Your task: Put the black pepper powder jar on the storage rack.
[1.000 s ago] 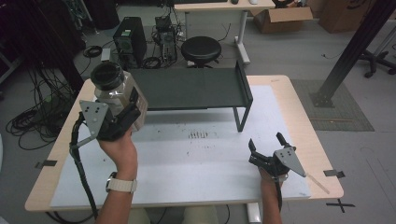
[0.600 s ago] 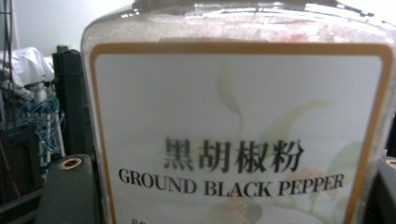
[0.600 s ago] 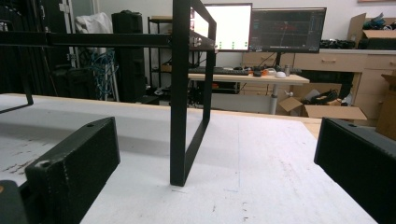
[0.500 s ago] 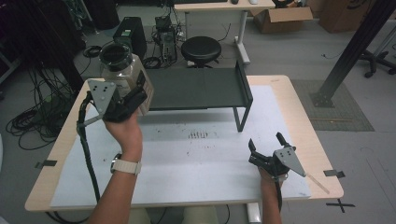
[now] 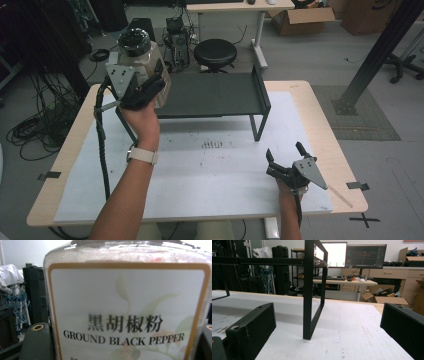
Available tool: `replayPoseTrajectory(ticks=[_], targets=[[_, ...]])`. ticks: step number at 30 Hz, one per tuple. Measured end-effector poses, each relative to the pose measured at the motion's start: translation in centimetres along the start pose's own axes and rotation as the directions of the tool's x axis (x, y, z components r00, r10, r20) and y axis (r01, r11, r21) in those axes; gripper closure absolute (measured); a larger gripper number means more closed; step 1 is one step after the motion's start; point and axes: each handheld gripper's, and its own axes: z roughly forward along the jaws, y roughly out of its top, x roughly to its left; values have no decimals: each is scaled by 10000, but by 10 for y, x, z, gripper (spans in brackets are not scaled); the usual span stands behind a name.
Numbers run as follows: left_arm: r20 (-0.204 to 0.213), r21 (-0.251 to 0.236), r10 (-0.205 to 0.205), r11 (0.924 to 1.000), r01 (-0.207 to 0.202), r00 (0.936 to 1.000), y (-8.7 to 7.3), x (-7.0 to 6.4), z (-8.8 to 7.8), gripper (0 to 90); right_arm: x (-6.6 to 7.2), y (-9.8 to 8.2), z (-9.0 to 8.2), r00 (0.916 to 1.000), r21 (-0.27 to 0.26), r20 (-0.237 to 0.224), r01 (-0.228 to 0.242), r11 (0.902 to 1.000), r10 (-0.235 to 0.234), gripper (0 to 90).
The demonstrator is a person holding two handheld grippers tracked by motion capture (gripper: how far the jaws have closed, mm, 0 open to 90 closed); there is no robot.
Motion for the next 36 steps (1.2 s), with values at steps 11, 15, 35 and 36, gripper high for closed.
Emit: replayPoseTrajectory(ticks=[11,15,35,36], targets=[[-19,290,112,9995,-111,9999,-12,-5,35,248,0,0,0,10000,-35,-12,17,10000,-17,0],[-18,496,194,9986,-193,9998,-22,-8,48,248,0,0,0,10000,-42,-10,14,10000,-14,0],[-398,1342,684,9890,-625,9969,-58,-10,75,245,0,0,0,10000,-35,-11,11,10000,-11,0],[-390,1353,733,9885,-674,9966,-58,-11,75,245,0,0,0,10000,-33,-10,13,10000,-13,0]])
